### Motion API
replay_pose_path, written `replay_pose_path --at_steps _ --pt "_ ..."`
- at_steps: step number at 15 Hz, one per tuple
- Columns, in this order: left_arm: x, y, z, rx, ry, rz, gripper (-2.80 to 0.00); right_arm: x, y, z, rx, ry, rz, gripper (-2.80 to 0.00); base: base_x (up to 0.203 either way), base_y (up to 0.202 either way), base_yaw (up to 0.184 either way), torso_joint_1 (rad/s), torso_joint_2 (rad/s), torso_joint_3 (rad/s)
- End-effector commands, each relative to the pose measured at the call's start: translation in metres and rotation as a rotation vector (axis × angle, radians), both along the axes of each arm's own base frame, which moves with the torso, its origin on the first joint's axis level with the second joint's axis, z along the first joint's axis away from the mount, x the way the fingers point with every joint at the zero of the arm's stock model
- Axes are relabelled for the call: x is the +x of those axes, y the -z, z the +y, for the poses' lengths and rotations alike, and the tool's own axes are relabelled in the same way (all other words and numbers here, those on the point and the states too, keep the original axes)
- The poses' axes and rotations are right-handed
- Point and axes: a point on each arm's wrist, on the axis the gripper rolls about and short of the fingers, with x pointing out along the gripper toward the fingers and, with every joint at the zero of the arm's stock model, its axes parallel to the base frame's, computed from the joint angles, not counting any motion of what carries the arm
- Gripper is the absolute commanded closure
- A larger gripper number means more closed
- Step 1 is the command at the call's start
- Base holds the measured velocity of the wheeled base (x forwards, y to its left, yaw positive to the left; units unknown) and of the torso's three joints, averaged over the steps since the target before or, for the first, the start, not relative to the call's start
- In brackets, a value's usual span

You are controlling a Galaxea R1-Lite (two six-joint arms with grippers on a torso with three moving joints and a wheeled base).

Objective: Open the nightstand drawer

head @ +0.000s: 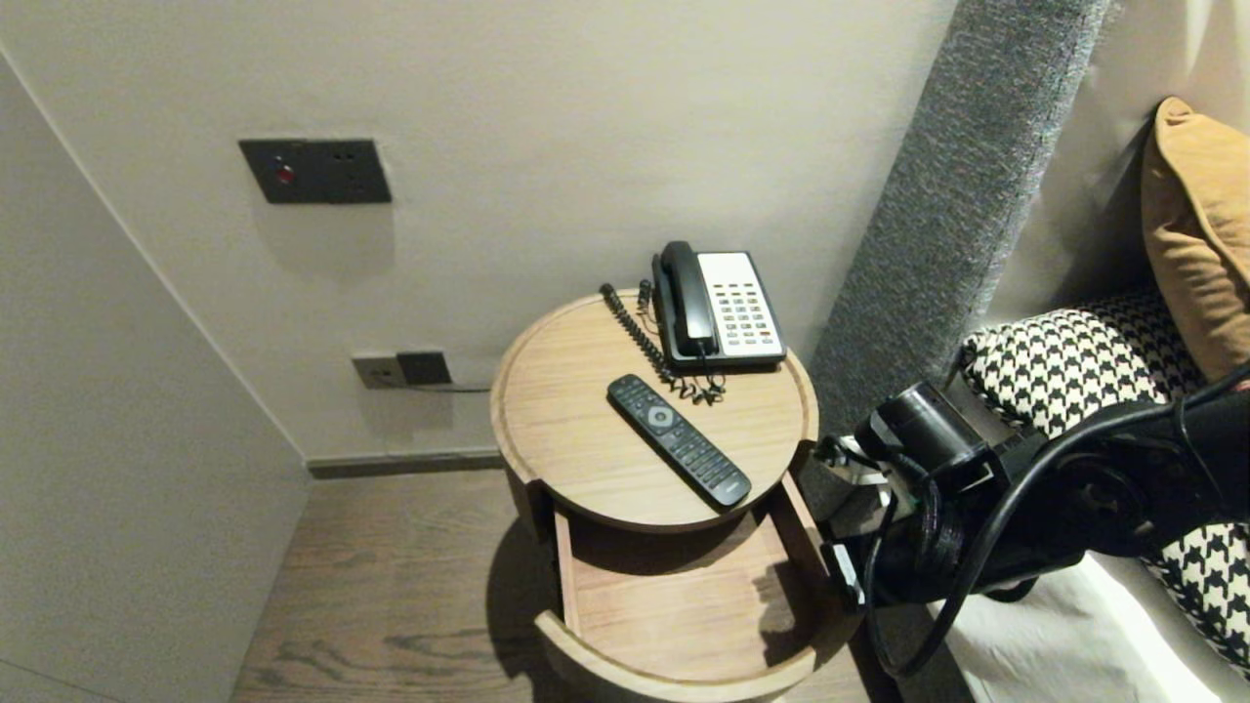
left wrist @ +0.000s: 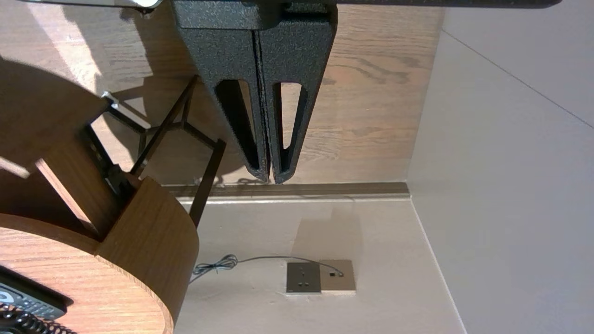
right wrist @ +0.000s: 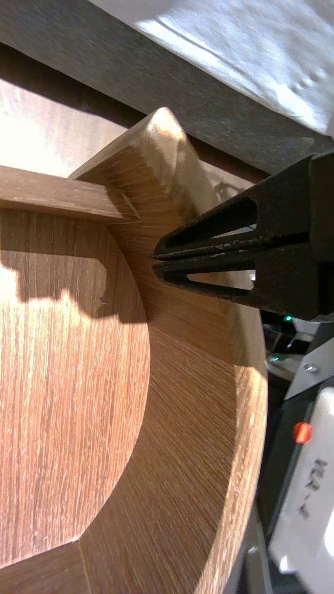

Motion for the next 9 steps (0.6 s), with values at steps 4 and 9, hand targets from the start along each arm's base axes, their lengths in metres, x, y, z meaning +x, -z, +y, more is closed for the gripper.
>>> replay_pose_path --at_steps 4,9 --pt "0.0 0.0 0.0 0.0 0.0 -0.001 0.0 -0.028 0.013 -0.004 -0.005 -0.034 0.01 0.0 0.0 0.0 0.0 0.0 0.0 0.0" --pt "0.0 0.0 0.0 0.0 -0.002 -0.001 0.0 -0.047 0.019 -0.01 -0.011 -0.045 0.035 0.0 0.0 0.0 0.0 0.0 0.0 0.0"
